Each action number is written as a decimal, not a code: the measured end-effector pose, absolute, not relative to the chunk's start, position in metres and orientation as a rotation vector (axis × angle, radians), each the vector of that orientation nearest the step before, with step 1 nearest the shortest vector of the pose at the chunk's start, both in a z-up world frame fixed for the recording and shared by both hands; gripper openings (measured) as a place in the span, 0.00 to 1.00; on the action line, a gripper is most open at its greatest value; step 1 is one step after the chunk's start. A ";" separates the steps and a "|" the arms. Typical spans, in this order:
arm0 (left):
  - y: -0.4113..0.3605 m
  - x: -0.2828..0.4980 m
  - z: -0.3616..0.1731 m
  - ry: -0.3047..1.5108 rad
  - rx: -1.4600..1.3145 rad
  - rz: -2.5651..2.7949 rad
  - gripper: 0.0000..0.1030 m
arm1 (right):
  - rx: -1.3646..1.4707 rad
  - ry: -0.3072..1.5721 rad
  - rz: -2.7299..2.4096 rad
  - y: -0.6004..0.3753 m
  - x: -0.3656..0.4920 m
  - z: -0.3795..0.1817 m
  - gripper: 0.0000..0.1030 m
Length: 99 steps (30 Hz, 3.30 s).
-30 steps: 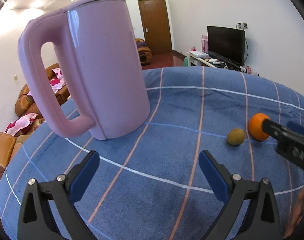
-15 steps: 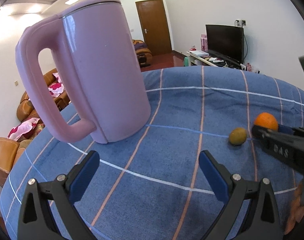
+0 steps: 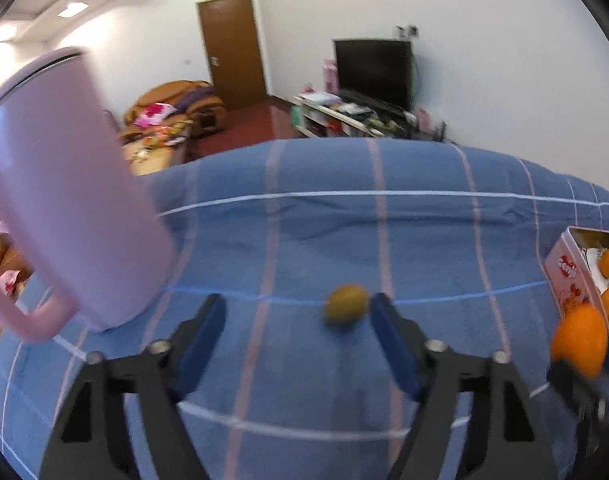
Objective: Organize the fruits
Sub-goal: 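Grasp the last orange with the right gripper while the left grasps the small green fruit, then carry the orange and green fruit over the pink tin with both grippers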
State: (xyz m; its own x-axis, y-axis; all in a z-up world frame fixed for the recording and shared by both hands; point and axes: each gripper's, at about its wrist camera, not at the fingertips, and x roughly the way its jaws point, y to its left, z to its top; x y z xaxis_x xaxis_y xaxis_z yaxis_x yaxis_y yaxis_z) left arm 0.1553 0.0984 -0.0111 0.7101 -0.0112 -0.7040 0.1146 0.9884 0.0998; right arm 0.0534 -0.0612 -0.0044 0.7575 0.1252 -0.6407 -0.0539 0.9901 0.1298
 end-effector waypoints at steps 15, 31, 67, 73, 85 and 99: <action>0.056 0.183 -0.037 0.869 0.206 -0.088 0.32 | 0.137 0.710 0.119 -0.073 0.054 -0.012 0.47; 0.075 0.130 -0.016 0.710 0.120 -0.034 0.29 | 0.052 0.626 0.077 -0.059 0.036 -0.005 0.47; 0.016 0.018 -0.005 0.667 0.098 -0.119 0.29 | 0.077 0.593 -0.040 -0.114 -0.041 0.004 0.47; -0.011 0.007 0.000 0.658 0.103 -0.166 0.29 | 0.088 0.581 -0.070 -0.140 -0.052 0.006 0.47; -0.061 -0.005 0.011 0.634 0.126 -0.240 0.29 | 0.123 0.554 -0.150 -0.197 -0.070 0.012 0.47; -0.107 -0.024 0.004 0.654 0.132 -0.311 0.29 | 0.125 0.539 -0.218 -0.237 -0.089 0.015 0.47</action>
